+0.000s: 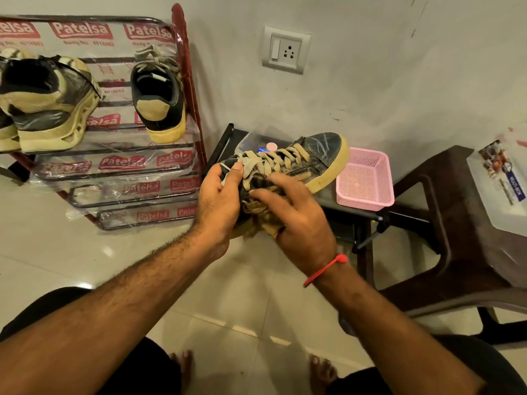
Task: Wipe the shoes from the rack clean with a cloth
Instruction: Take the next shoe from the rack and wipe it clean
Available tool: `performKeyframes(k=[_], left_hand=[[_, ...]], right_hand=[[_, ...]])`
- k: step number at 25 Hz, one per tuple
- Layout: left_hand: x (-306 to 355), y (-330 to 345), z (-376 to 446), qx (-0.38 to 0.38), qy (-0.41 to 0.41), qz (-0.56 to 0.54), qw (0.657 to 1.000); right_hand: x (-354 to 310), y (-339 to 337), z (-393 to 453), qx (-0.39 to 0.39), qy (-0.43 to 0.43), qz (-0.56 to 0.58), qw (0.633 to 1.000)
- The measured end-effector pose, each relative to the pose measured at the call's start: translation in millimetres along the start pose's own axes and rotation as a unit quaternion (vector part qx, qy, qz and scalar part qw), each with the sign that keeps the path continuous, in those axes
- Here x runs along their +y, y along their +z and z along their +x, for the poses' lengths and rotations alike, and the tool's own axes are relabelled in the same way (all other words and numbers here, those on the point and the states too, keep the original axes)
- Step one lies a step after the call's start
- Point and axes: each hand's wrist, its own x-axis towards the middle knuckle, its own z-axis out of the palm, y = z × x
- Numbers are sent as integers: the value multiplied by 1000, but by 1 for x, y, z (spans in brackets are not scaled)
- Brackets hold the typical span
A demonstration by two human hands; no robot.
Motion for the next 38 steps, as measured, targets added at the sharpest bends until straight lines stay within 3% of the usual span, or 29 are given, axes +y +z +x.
performKeyframes(k=[4,5,8,9,13,17,18,21,24,27,29,31,33,35,38], left_hand=[[1,1,-2,-26,-10,-9,1000],[1,1,-4,-24,-13,-10,1000],[5,0,-3,-36,-16,-33,999],[7,0,-2,-45,-16,-39,998],[5,-2,1,-52,-33,-28,998],[4,-3,3,-52,-41,-36,997],[5,-2,3,-54,-43,-37,997],[4,0,1,-52,-55,-21,997],[5,-3,3,-39,-86,-20,995],[5,-8,10,-13,-124,-40,991],[3,-8,10,-14,-134,-37,990],[0,-5,8,-22,-144,-48,988],[-1,-3,7,-21,-154,-62,986],[-1,-3,8,-19,-152,-65,986],[2,-4,8,-26,-137,-58,989]], right_hand=[[44,-23,15,63,145,-7,987],[37,-19,12,57,137,4,989],[-8,0,-3,6,-9,7,1000],[-3,-4,1,-2,-13,4,1000],[37,-25,17,58,138,-5,989],[-18,-1,-2,-9,-46,1,999],[-9,-6,3,-17,-45,4,999],[38,-26,18,40,85,-11,996],[50,-29,15,40,155,-10,987],[42,-33,21,92,228,58,968],[30,-35,27,80,279,139,947],[9,-26,22,-10,252,161,954],[-5,-11,12,-76,167,91,979],[-1,-5,7,-75,143,76,984],[14,-13,14,-16,219,110,969]])
